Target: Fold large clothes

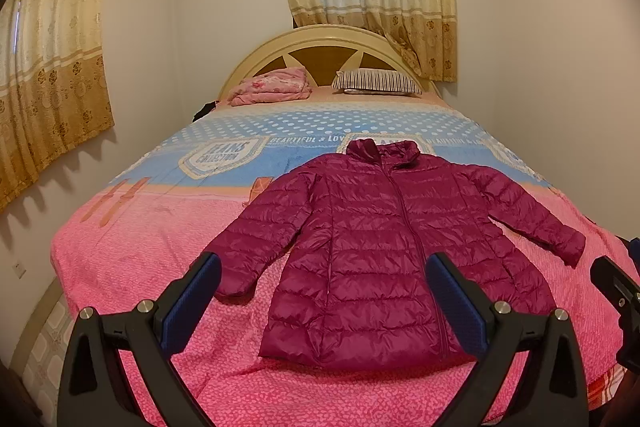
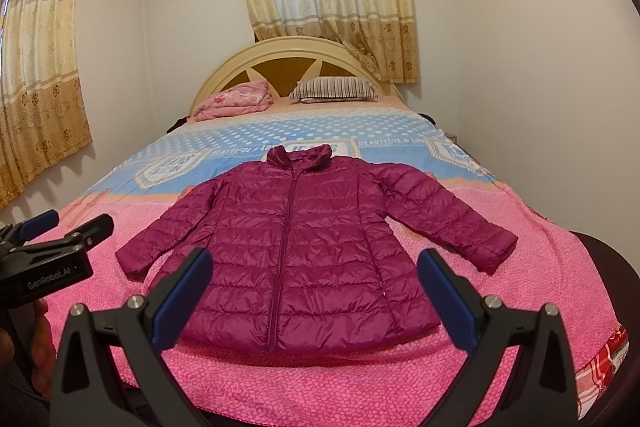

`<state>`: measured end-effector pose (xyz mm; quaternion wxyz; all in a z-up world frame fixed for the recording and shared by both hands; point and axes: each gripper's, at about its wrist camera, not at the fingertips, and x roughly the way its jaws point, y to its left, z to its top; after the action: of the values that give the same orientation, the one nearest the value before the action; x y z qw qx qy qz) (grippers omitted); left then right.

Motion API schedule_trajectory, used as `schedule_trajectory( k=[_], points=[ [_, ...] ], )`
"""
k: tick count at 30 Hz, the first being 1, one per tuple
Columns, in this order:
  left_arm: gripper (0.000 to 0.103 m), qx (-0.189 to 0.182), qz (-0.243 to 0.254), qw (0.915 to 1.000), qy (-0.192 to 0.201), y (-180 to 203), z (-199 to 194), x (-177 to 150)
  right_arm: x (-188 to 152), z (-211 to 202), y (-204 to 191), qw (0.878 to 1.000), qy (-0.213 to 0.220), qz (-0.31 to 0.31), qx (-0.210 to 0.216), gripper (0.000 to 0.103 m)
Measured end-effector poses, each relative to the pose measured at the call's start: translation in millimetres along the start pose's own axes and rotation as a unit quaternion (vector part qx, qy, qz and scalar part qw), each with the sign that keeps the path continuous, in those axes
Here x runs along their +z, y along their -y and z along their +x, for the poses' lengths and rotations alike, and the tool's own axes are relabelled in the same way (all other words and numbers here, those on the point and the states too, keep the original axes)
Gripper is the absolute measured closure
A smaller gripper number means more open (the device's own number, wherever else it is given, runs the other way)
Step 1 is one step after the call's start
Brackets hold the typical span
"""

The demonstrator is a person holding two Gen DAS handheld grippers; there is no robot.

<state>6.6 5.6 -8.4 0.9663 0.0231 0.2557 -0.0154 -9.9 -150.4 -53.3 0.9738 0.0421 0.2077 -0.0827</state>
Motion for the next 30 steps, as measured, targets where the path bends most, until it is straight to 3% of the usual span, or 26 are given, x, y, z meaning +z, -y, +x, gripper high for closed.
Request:
schedule_trajectory(
  k=[9, 15, 19, 22, 27, 30],
  points=[
    [0.001, -0.002, 0.004, 0.9999, -0.015, 5, 12, -7, -8, 7, 1, 1.0, -0.008, 0.0, -0.007, 0.0],
    [0.001, -0.001, 0.026, 0.9992, -0.031, 10, 41, -10, -12, 37, 26, 0.999, -0.028, 0.012, -0.017, 0.0],
    [0.001, 0.016, 0.053, 0.998, -0.031, 10, 75, -7, -17, 79, 74, 0.996, -0.056, 0.05, -0.056, 0.0],
    [0.001, 0.022, 0.045, 0.998, -0.04, -1, 108, 1, -22, 105, 118, 0.989, -0.081, 0.097, -0.081, 0.0],
    [0.001, 0.03, 0.015, 0.9982, -0.051, -17, 161, 20, -30, 145, 197, 0.968, -0.129, 0.175, -0.124, 0.0],
    [0.001, 0.042, 0.015, 0.9975, -0.055, -17, 188, 28, -30, 163, 234, 0.957, -0.147, 0.202, -0.145, 0.007]
  ],
)
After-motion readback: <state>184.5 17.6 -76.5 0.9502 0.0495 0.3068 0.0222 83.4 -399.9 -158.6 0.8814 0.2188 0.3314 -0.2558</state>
